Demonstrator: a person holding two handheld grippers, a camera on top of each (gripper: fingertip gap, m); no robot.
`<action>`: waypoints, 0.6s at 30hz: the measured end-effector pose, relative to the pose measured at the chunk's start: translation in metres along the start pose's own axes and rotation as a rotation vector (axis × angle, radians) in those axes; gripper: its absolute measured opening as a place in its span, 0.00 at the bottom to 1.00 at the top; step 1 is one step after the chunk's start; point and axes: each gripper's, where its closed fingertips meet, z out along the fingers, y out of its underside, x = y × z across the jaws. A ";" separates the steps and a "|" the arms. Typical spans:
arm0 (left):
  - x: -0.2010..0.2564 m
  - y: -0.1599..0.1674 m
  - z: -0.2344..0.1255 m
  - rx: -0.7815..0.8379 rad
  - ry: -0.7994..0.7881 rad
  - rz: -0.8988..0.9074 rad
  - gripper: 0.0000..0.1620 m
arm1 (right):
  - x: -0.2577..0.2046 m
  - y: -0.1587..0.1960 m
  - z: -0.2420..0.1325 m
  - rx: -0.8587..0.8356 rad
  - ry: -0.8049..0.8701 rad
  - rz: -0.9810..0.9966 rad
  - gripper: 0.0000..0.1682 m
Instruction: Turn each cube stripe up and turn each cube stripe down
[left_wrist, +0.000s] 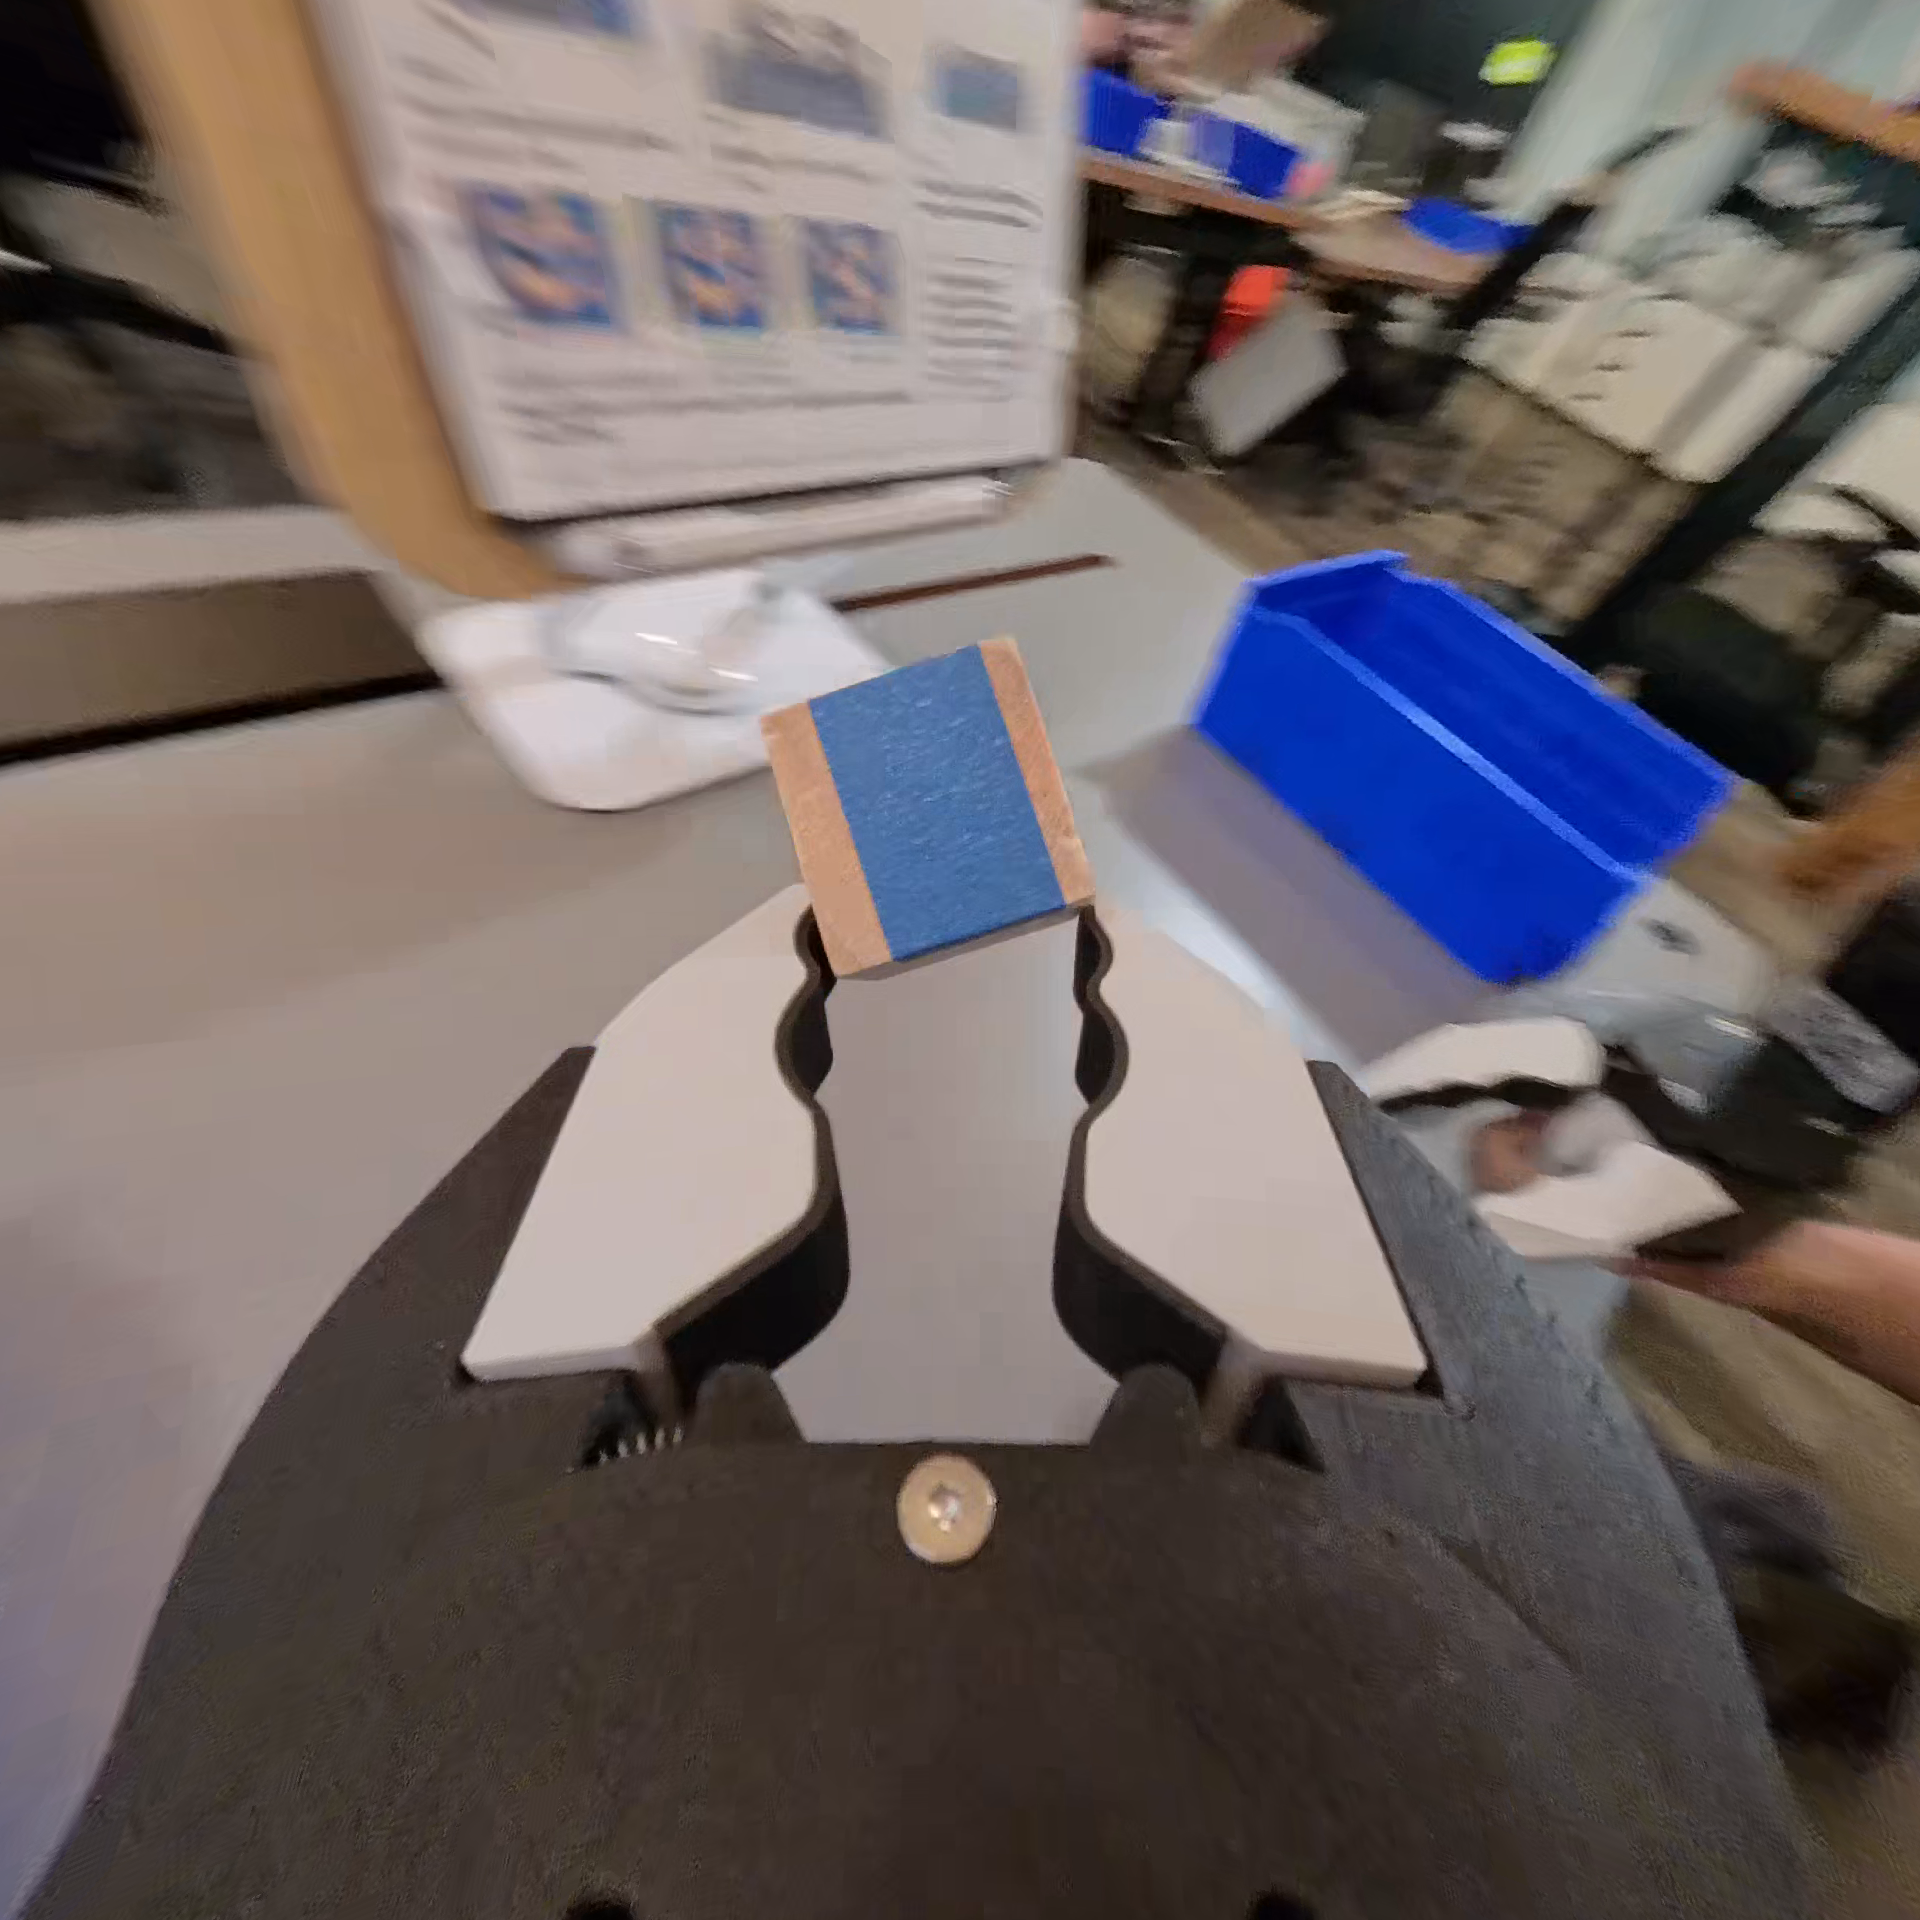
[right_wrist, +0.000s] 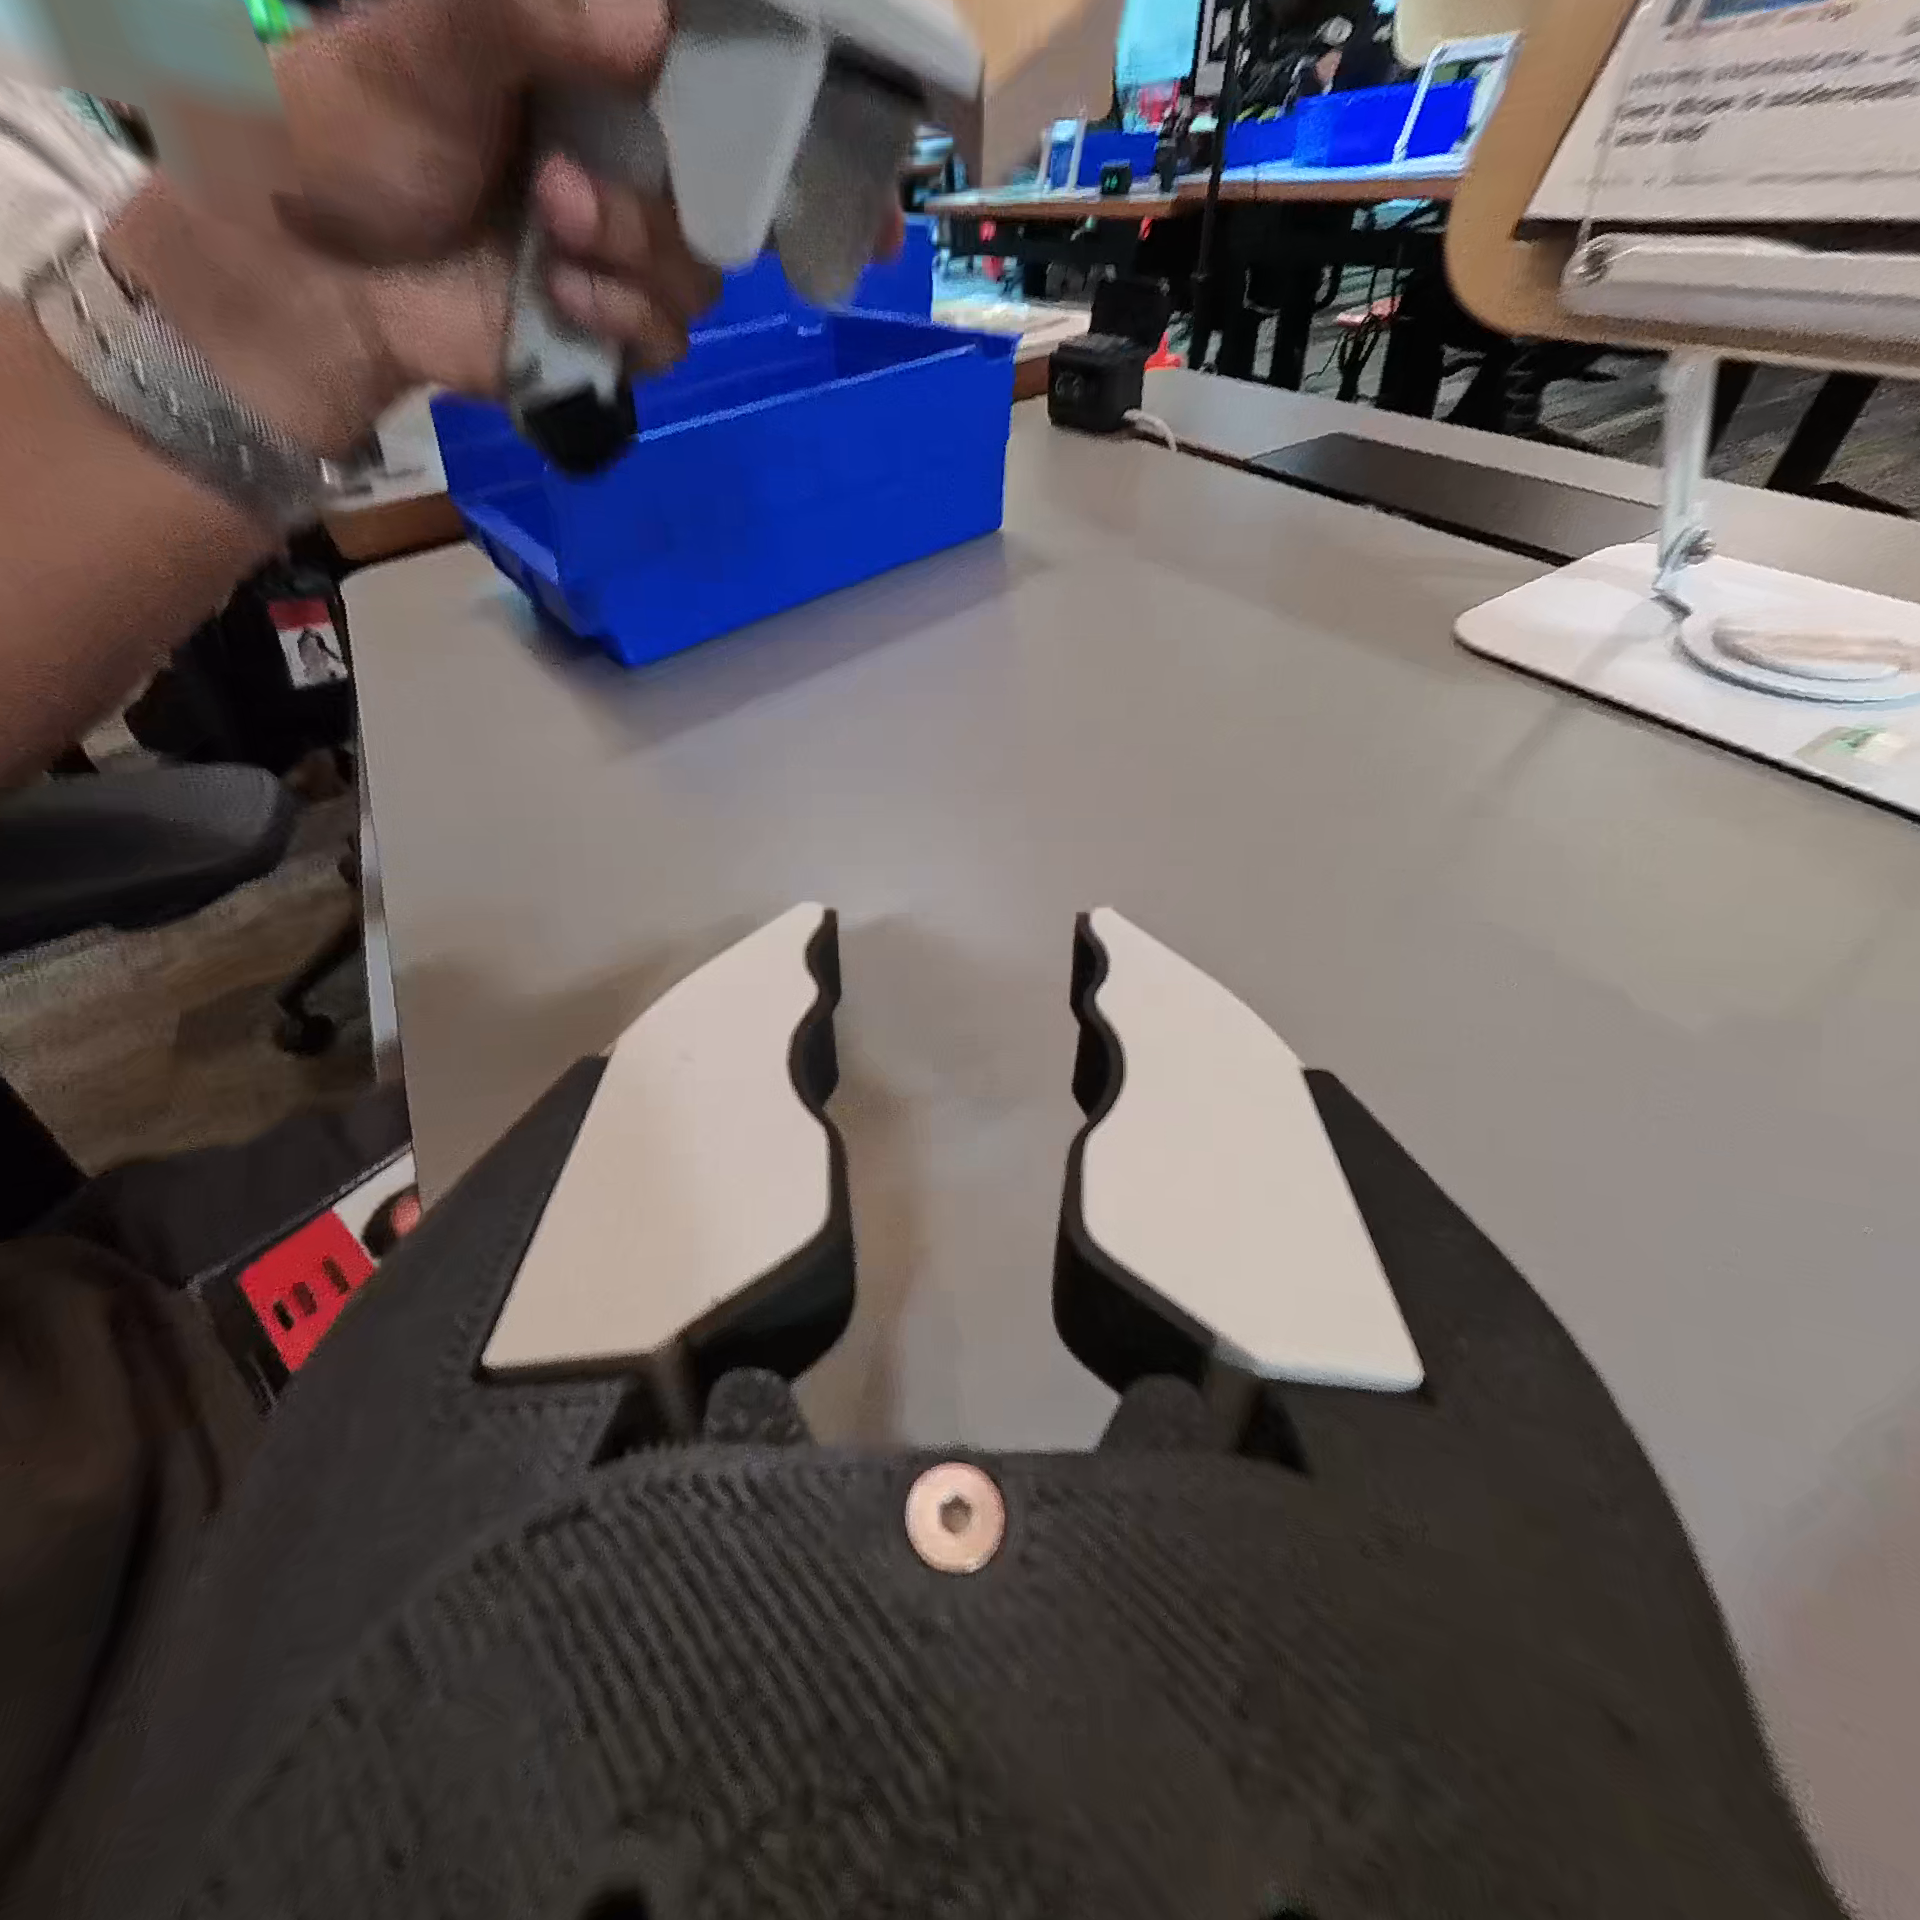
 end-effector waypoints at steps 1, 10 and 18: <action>0.023 0.010 0.016 -0.016 0.098 -0.032 0.28 | 0.004 -0.004 -0.003 0.022 0.011 0.017 0.27; 0.148 0.064 0.065 -0.031 0.899 -0.769 0.28 | 0.035 -0.036 -0.035 0.211 0.143 -0.072 0.46; 0.160 0.076 0.061 -0.079 1.005 -0.793 0.28 | 0.019 -0.044 -0.034 0.270 0.144 -0.229 0.41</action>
